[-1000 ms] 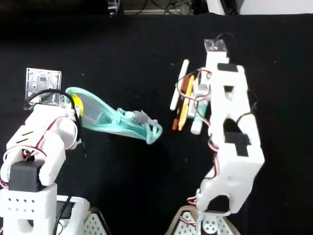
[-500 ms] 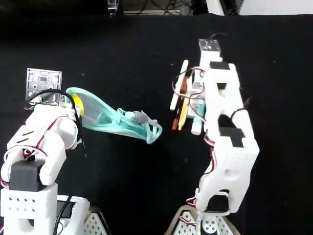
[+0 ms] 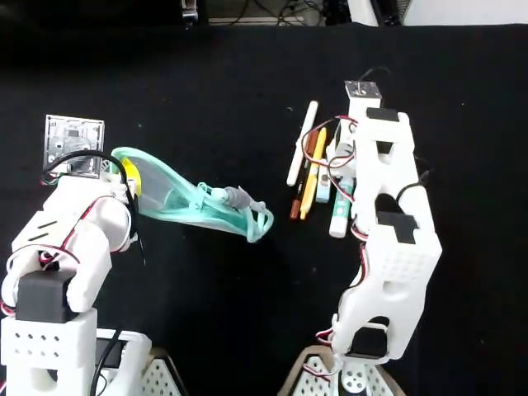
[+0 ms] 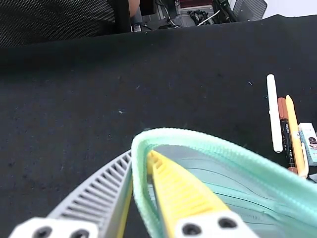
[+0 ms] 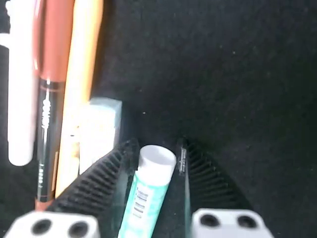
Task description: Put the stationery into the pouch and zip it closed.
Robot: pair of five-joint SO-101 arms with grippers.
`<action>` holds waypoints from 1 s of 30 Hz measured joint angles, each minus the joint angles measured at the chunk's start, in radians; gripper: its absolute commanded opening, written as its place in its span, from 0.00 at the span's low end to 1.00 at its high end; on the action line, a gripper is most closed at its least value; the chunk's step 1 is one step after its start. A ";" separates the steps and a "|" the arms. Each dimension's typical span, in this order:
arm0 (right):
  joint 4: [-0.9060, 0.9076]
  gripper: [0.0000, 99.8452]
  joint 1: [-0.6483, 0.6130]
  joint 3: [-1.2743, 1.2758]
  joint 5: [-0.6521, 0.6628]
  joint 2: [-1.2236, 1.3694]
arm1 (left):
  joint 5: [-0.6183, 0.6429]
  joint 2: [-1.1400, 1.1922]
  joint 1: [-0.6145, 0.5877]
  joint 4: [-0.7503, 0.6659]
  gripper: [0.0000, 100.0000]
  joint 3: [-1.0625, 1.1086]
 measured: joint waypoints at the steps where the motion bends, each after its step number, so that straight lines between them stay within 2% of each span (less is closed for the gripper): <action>1: 0.008 0.13 0.000 0.000 0.000 0.000 | 0.000 0.000 0.000 0.000 0.03 0.000; 4: 0.038 0.11 0.000 0.000 0.012 0.000 | 0.000 0.000 0.000 0.000 0.03 0.000; 7: 0.068 0.01 0.000 0.000 0.043 0.000 | 0.000 -0.002 0.000 0.000 0.03 0.000; 15: 0.069 0.01 0.002 0.005 0.087 -0.028 | 0.000 -0.002 0.000 0.000 0.03 0.000; 18: 0.044 0.01 0.002 0.005 0.149 -0.094 | 0.000 -0.002 0.000 0.000 0.03 0.000; 24: 0.031 0.02 0.026 0.005 0.358 -0.160 | 0.000 -0.002 0.000 0.000 0.03 0.000; 26: 0.031 0.06 0.025 0.006 0.411 -0.161 | 0.000 -0.002 0.000 0.000 0.03 0.000; 30: 0.028 0.20 0.023 0.008 0.445 -0.112 | 0.000 -0.002 0.000 0.000 0.03 0.000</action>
